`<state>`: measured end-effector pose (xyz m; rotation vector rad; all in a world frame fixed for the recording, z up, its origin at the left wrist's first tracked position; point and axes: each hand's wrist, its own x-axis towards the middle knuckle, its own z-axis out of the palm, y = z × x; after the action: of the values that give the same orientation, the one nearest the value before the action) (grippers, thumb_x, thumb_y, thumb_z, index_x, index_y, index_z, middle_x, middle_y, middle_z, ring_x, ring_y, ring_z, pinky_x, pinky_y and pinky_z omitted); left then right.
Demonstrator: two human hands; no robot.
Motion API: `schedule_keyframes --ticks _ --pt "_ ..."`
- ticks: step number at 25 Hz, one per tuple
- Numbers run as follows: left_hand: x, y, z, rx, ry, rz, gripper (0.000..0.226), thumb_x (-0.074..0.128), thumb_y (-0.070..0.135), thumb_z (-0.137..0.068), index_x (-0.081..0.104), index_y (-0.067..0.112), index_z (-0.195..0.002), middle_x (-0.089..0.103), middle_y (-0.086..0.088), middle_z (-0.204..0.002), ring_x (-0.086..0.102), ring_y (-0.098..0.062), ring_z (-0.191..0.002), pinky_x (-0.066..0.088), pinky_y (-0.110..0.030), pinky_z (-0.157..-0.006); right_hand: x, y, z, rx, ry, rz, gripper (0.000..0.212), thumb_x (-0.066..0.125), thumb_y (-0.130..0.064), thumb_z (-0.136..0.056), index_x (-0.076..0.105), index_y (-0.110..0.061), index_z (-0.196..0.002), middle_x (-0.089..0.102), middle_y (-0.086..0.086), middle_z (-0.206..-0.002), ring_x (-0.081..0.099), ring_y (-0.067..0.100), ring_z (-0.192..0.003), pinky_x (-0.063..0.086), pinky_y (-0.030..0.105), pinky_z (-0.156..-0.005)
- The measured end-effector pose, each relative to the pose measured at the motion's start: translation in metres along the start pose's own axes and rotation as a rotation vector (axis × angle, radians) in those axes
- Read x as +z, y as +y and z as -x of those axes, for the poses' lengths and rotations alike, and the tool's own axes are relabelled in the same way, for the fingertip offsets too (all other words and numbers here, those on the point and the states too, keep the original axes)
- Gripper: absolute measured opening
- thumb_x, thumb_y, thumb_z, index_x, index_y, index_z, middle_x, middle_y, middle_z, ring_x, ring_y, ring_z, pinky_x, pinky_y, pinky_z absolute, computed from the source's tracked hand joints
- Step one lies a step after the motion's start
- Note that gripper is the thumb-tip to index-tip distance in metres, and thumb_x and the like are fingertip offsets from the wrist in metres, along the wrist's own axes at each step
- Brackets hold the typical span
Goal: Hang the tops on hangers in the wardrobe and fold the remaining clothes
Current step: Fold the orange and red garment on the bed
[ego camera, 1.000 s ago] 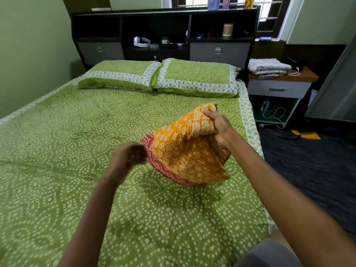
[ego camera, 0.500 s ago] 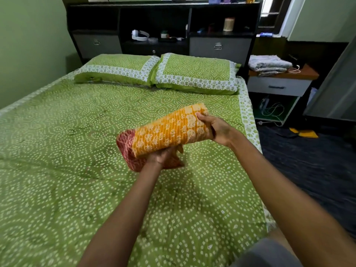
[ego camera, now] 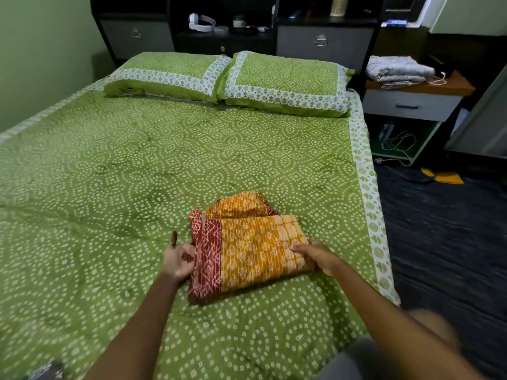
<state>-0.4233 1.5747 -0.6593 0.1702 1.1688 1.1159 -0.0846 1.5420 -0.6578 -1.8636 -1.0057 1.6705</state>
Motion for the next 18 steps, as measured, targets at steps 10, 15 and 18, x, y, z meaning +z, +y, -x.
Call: schedule_keyframes --ticks 10,15,18 --pt "0.012 -0.057 0.047 0.448 0.148 -1.165 0.060 0.050 0.061 -0.081 0.065 0.004 -0.092 0.055 -0.024 -0.104 0.057 -0.023 -0.077 0.057 -0.041 -0.070 0.032 -0.017 -0.009 -0.377 0.569 0.176 0.034 0.068 -0.022 -0.084 0.061 0.000 -0.109 0.055 0.011 -0.120 0.054 0.023 -0.101 0.045 0.027 -0.077" --pt "0.033 -0.068 0.047 0.536 0.351 -1.092 0.038 0.046 0.039 -0.095 0.058 0.003 -0.102 0.049 -0.010 -0.107 0.048 -0.021 -0.098 0.045 -0.044 -0.093 0.033 -0.028 -0.002 -0.387 0.359 0.087 0.051 0.063 -0.008 -0.086 0.043 -0.004 -0.132 0.056 0.013 -0.125 0.058 0.024 -0.104 0.050 0.029 -0.078" --pt "0.030 -0.074 0.081 0.680 0.268 -0.787 0.021 0.039 0.021 -0.100 0.055 0.012 -0.092 0.048 0.003 -0.079 0.045 -0.013 -0.072 0.042 -0.015 -0.061 0.021 -0.034 -0.006 -0.312 0.230 -0.111 0.057 0.064 -0.008 -0.085 0.038 -0.014 -0.135 0.047 0.015 -0.137 0.051 0.026 -0.117 0.046 0.042 -0.096"
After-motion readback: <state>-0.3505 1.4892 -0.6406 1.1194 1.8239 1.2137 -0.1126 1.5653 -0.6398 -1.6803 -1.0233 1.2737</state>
